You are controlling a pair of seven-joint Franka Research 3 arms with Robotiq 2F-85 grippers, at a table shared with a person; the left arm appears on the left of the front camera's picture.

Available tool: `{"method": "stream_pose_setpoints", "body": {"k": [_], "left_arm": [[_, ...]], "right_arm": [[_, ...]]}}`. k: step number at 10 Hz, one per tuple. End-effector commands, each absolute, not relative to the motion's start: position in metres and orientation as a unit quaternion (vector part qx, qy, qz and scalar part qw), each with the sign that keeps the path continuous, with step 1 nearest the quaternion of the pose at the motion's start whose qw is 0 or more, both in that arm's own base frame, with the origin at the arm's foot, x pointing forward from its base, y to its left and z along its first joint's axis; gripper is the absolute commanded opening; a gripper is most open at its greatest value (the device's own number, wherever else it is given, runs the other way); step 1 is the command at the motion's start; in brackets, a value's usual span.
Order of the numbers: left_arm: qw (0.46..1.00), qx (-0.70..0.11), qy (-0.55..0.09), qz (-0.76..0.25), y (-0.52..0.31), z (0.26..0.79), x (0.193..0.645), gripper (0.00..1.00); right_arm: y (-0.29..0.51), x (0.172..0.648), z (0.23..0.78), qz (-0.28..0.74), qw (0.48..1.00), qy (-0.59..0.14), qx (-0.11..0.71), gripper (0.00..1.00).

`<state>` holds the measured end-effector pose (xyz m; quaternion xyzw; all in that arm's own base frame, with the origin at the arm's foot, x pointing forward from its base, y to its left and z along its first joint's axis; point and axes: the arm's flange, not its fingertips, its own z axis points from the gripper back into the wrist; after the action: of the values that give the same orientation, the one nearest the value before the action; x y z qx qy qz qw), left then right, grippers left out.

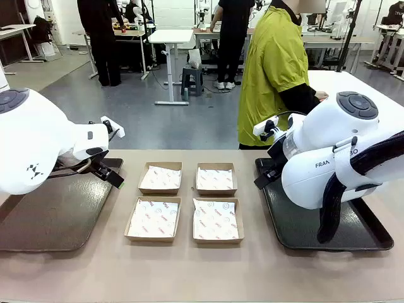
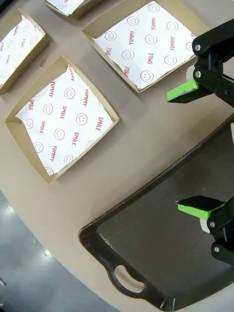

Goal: Individually package the donuts and arrange them on the tray.
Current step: Pick up one Paper togo box.

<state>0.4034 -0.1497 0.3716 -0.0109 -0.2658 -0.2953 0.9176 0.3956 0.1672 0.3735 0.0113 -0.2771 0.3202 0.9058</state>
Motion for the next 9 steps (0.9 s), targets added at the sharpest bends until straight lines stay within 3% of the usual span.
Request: {"method": "stream_pose_setpoints", "body": {"k": [1, 9], "left_arm": [[0.918, -0.011, -0.266, -0.295, -0.1498, 0.3716, 0.4033, 1.00], [0.918, -0.011, -0.266, -0.295, -0.1498, 0.3716, 0.4033, 1.00]], "right_arm": [[0.1672, 0.3956, 0.3735, 0.320, 0.906, -0.277, 0.011, 1.00], [0.1672, 0.3956, 0.3735, 0.320, 0.906, -0.277, 0.011, 1.00]]}}
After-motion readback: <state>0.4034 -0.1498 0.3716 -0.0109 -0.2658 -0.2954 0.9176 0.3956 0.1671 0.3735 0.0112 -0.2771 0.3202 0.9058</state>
